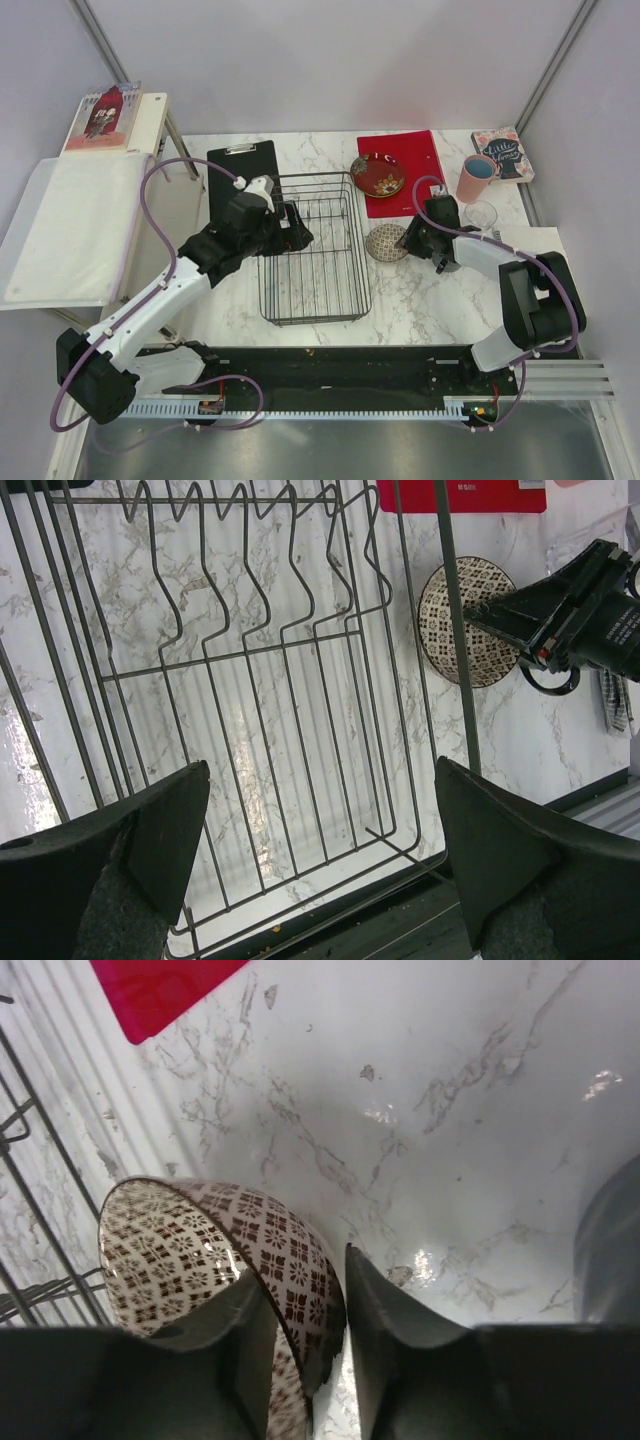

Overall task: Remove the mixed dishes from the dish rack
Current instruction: Place the bowl at the center of the board, then reset both arms

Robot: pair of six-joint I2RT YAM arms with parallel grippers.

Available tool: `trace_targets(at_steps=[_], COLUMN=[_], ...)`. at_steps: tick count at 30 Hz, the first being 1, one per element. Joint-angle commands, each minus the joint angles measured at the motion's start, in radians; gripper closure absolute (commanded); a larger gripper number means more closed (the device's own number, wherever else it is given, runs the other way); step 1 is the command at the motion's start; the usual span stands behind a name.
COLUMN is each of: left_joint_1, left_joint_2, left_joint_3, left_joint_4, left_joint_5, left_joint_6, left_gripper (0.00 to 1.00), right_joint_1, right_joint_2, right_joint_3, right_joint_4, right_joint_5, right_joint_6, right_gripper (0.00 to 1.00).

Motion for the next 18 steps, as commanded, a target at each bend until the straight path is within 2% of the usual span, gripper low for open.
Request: trace_targets(at_steps=[1,5,18], left_joint_1=[0.000,-0.002,-0.002], left_joint_2=[0.012,0.014,-0.003], left_joint_3=[0.010,0.012,-0.005], left_joint_4=[0.044,0.046,0.046], left_joint_5=[0.016,0.020,0.017], left_joint_6=[0.015,0.012,0.011], left_gripper=[0.01,0.01,0.01], right_joint_1=[0.001,0.001,0.001], right_joint_2=[-0.045,-0.069,-0.221], right_joint_3=[0.036,0.045,0.132], right_joint_4=[0.055,0.035,-0.071], right_joint_5=[-0.024,-0.018,0.008], right_joint_6=[-0.009,-0.015,-0.027], right_gripper=[0.57,0.53,0.49])
